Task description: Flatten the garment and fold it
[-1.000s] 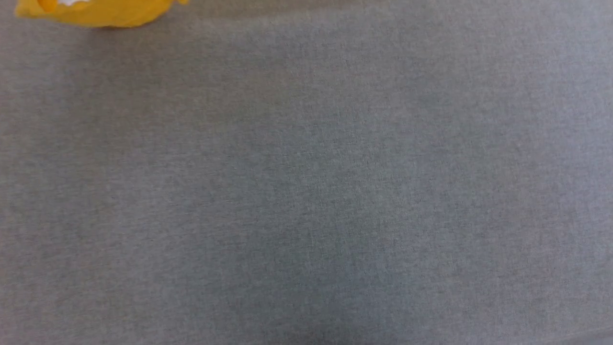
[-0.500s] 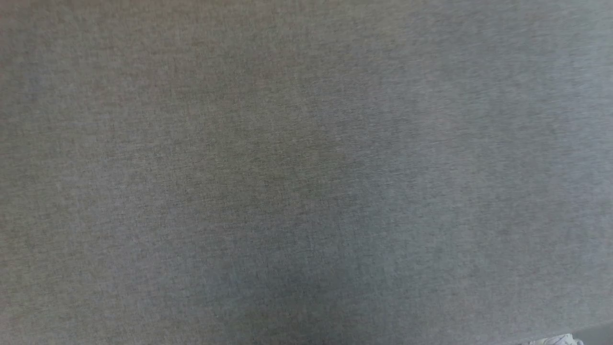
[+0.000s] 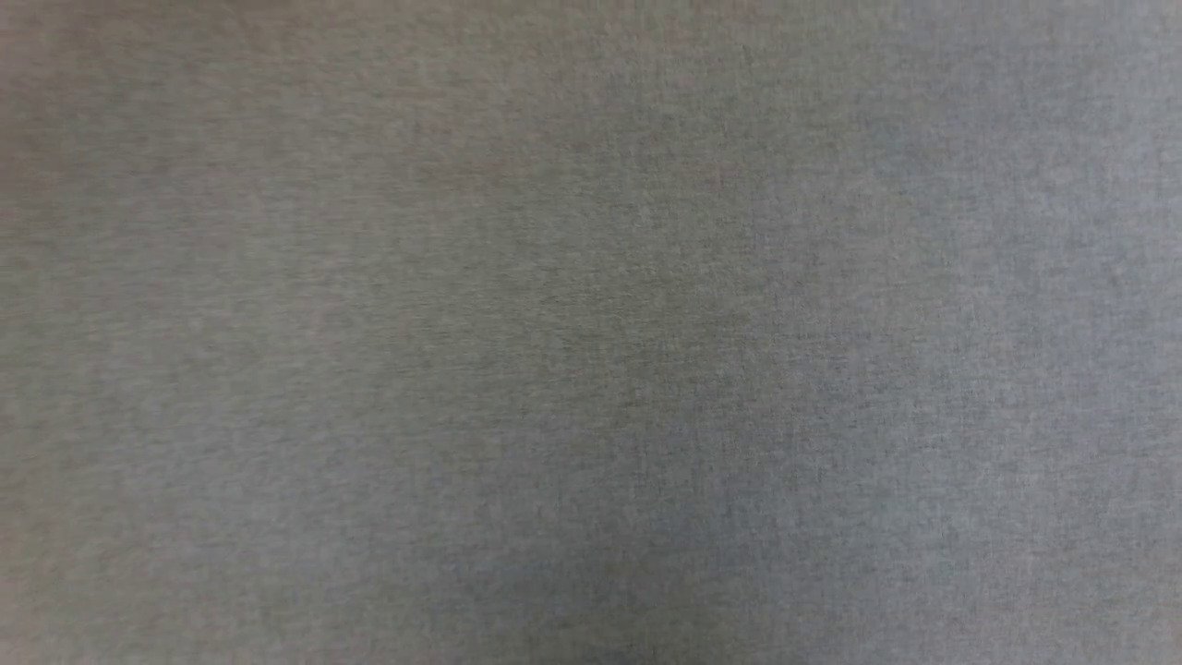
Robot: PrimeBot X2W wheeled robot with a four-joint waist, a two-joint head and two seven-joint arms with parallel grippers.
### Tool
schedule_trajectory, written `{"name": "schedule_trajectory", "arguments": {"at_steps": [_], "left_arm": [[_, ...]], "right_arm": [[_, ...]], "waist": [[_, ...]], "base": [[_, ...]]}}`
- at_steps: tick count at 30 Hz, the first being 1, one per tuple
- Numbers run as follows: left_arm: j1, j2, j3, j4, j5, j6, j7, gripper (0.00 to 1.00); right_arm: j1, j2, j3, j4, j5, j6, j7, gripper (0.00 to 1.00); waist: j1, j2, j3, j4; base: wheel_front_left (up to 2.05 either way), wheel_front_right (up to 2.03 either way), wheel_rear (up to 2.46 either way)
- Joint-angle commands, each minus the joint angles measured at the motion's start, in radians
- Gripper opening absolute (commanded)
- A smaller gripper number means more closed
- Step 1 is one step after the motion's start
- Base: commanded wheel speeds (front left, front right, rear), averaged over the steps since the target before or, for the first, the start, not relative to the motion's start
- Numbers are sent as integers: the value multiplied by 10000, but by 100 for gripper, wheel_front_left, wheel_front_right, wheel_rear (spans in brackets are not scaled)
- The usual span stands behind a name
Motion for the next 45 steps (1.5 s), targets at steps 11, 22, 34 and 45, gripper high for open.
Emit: {"name": "schedule_trajectory", "arguments": {"at_steps": [11, 22, 34, 45], "left_arm": [[6771, 781, 1369, -3227, -1431, 1188, -86, 0], [11965, 845, -350, -3956, -1993, 2169, 252, 0], [14241, 589, -2388, -3611, -3663, 3219, 2939, 0], [15025, 1108, -2639, -3852, -4876, 3656, 3842, 0]], "right_arm": [[7021, -925, -2370, -4177, 830, -17, 984, 0], [13066, 756, -4318, -6403, 443, -17, 1946, 0], [16838, 856, -4663, -5689, 191, -17, 2903, 0], [18467, 933, -4781, -5619, 1152, -17, 5417, 0]], "waist": [[-1, 0, -2215, 736], [-1, 0, -3844, 1052], [-1, 0, -4928, 1009], [-1, 0, -5362, 996]], "base": [[0, 0, 0], [0, 0, 0], [0, 0, 0], [0, 0, 0]]}}
